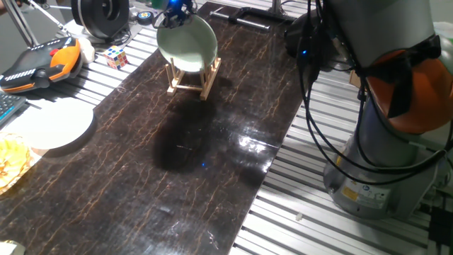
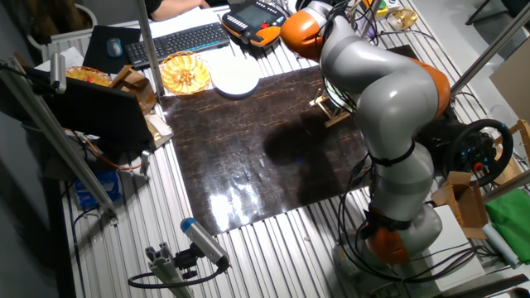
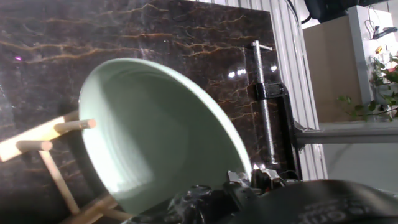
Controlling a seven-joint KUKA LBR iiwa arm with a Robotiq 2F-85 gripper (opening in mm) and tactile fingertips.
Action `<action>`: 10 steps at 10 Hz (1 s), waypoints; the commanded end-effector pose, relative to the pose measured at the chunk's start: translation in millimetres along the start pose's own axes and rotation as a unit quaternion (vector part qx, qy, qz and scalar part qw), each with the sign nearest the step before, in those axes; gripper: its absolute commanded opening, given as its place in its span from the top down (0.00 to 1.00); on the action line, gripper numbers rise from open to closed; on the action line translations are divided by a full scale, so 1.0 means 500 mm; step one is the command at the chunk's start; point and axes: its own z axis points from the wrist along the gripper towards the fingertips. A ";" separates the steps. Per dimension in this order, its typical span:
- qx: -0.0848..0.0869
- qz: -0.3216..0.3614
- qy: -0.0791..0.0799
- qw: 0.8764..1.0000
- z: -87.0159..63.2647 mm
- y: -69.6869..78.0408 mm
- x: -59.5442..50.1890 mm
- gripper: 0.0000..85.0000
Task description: Put the dish on the dish rack
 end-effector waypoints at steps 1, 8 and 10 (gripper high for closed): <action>-0.003 0.000 -0.001 1.000 0.000 0.002 0.001 0.75; -0.048 0.031 -0.009 0.998 0.008 0.048 0.021 0.68; -0.082 0.037 0.005 0.996 0.000 0.048 0.028 0.65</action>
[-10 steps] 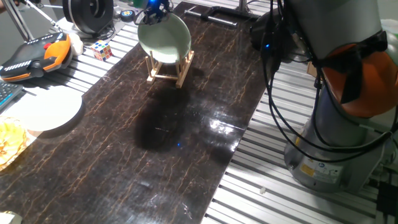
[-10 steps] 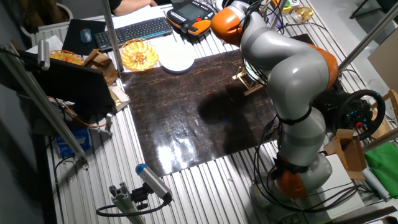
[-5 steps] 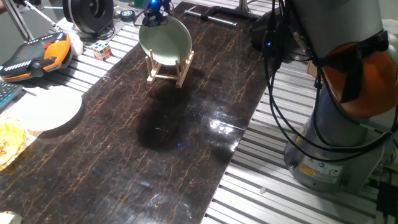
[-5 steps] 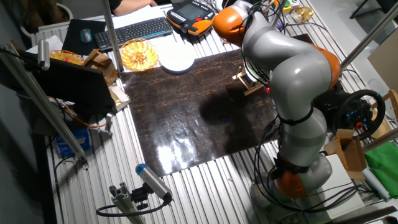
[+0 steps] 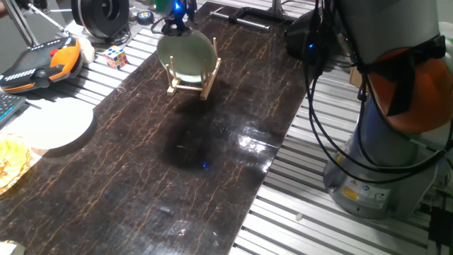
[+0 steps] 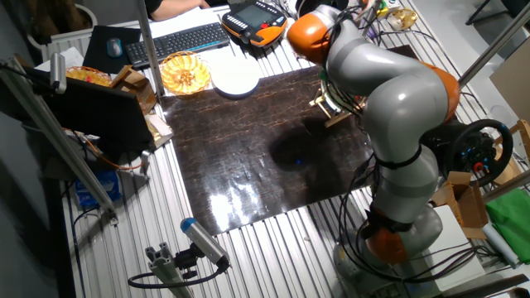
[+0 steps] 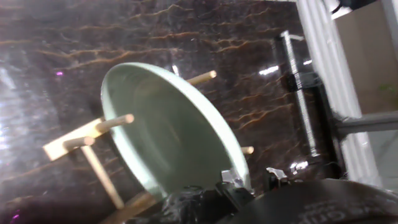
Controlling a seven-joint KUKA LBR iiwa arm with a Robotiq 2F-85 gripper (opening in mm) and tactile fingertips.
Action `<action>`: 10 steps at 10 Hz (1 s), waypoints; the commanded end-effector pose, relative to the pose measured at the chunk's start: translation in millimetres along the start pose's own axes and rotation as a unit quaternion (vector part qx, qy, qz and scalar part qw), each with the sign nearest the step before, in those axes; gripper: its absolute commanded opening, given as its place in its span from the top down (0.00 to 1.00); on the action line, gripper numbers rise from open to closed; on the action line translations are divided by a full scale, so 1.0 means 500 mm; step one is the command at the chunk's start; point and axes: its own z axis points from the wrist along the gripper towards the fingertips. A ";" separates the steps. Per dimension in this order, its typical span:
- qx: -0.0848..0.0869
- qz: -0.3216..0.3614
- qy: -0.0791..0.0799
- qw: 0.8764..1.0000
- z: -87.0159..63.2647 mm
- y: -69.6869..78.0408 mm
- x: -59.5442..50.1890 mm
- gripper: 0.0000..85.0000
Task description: Put the dish on the dish rack
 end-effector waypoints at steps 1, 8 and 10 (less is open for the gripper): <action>-0.014 0.002 0.005 1.000 -0.002 0.001 0.003 0.65; -0.143 -0.029 0.072 0.987 -0.085 -0.057 0.061 0.98; -0.168 -0.034 0.072 0.983 -0.098 -0.066 0.077 0.98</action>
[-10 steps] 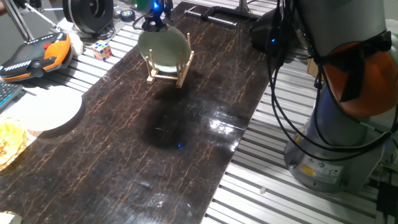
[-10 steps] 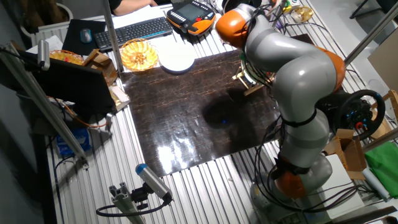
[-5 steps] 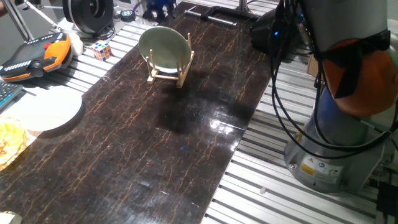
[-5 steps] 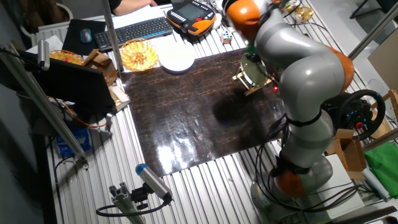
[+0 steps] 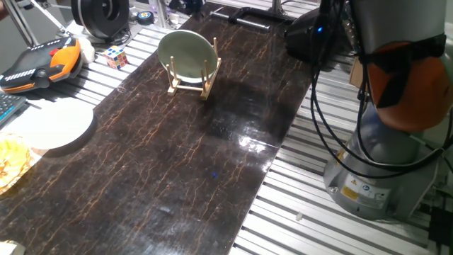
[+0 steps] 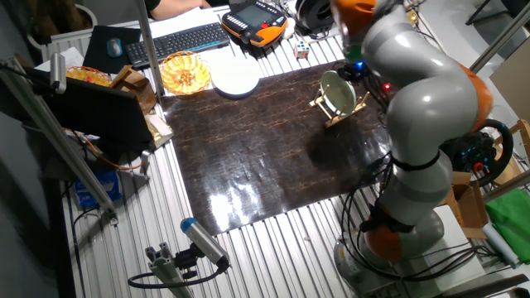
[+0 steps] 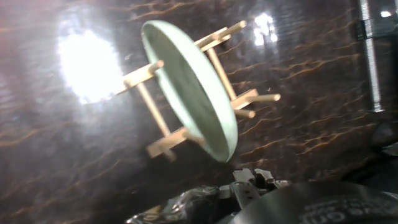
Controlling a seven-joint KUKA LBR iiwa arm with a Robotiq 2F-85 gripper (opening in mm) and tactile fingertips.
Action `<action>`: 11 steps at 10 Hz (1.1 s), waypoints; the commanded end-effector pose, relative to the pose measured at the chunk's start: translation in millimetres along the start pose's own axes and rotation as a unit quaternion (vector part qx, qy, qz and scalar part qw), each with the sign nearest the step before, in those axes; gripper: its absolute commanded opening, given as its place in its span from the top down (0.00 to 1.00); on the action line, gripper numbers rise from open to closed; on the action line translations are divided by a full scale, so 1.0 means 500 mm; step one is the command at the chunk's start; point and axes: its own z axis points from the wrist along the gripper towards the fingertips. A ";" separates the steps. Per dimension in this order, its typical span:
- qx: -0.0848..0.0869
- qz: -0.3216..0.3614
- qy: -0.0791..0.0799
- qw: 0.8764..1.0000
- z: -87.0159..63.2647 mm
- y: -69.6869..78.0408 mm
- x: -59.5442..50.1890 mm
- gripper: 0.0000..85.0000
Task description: Put the dish on the dish rack
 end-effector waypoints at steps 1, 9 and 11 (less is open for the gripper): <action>-0.016 -0.006 0.001 1.000 -0.005 -0.003 0.006 0.98; -0.041 -0.012 -0.026 0.999 0.010 0.029 0.057 0.98; -0.044 -0.017 -0.033 0.998 0.017 0.032 0.048 0.98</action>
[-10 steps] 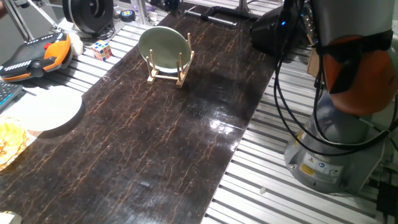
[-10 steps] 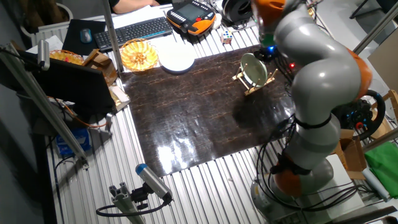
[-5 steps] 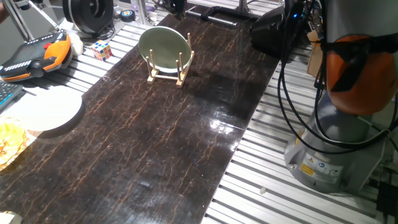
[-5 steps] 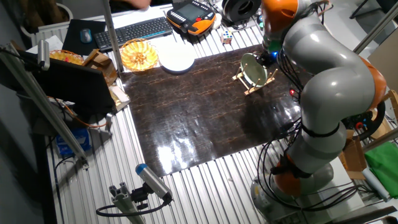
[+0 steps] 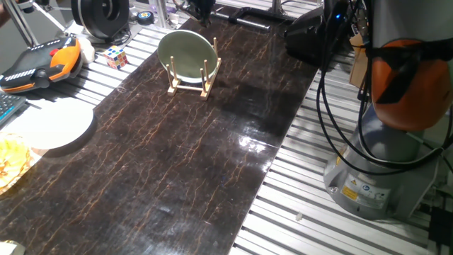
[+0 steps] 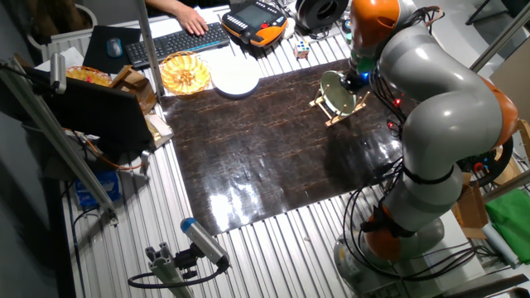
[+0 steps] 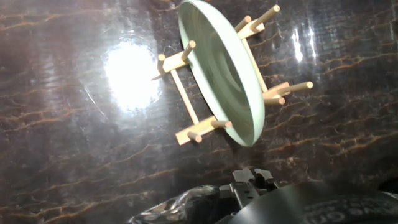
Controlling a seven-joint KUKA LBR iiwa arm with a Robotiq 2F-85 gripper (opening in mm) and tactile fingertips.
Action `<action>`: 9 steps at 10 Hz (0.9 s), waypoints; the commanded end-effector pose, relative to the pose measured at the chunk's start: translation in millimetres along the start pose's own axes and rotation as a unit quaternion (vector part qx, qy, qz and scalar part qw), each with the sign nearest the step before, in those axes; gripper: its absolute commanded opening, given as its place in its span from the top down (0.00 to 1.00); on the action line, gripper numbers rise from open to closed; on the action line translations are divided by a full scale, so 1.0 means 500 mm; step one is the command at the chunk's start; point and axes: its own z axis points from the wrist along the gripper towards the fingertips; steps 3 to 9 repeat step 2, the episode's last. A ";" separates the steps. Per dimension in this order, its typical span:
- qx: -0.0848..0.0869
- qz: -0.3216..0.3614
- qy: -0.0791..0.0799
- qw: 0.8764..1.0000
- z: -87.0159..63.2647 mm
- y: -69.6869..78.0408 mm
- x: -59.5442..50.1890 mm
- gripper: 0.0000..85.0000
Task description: Put the dish on the dish rack
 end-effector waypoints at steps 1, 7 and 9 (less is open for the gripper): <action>0.000 -0.001 -0.002 1.000 0.003 0.001 -0.002 0.98; -0.003 -0.001 -0.002 1.000 0.005 0.002 -0.003 0.98; -0.003 -0.001 -0.002 1.000 0.005 0.002 -0.003 0.98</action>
